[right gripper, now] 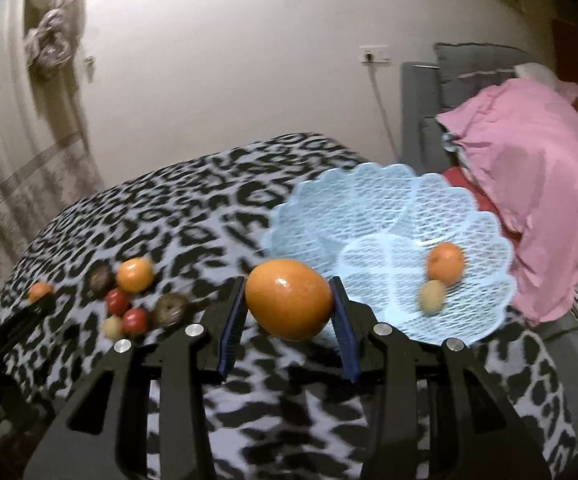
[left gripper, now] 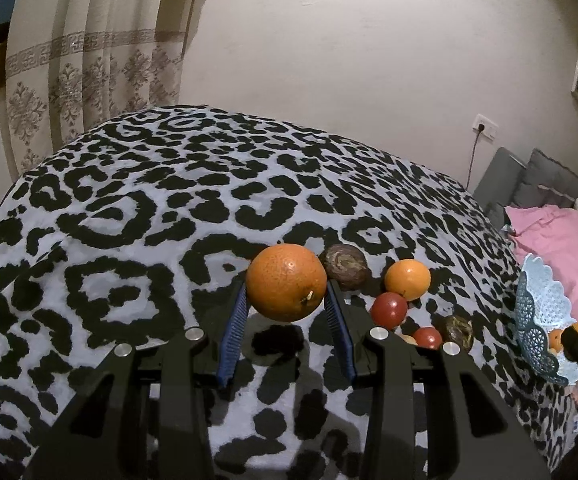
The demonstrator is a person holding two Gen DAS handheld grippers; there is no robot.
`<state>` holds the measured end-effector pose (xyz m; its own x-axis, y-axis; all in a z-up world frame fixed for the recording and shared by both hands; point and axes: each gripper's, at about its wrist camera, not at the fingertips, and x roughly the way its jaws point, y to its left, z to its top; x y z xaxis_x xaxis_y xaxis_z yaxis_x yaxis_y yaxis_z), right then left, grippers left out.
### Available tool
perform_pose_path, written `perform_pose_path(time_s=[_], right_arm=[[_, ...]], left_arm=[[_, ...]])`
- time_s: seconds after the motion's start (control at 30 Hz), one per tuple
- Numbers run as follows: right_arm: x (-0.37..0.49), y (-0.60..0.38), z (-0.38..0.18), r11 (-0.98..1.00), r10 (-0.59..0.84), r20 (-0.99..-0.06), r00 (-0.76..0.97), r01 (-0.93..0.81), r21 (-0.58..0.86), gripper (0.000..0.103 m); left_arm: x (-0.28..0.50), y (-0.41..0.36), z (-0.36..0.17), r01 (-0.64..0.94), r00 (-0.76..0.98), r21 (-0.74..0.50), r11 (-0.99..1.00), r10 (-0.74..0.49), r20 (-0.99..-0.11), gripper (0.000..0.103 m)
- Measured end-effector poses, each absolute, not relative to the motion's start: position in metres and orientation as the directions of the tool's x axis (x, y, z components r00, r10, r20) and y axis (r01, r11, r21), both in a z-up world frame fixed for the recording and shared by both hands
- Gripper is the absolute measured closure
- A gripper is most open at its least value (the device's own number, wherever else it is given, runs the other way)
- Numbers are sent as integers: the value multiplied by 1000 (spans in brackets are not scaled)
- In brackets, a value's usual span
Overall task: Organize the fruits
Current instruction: 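Carry the pale orange with the right tool into the basket and open, then carry the held orange with the left tool over the basket and release it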
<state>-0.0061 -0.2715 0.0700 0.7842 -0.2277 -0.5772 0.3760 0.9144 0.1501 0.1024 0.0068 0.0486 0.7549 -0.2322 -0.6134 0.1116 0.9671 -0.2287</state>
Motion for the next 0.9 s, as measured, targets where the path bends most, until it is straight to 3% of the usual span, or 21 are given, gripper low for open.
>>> perform_pose_path(time_s=[0.5,0.63,0.9], right_arm=[[-13,-327,52,841,-342,-594,729,519,154,61],[-16,-329,53,835,-364,-575,733,530,147,51],[-27,-331,59,834,-367,-546,753,526,165,51]], left_arm=[[94,-8,51,160,761,-197,967,-247,-600,64],[92,-12,50,172,761,-188,967,-252,-598,64],[89,-16,51,186,768,-168,968,-250,-589,64]])
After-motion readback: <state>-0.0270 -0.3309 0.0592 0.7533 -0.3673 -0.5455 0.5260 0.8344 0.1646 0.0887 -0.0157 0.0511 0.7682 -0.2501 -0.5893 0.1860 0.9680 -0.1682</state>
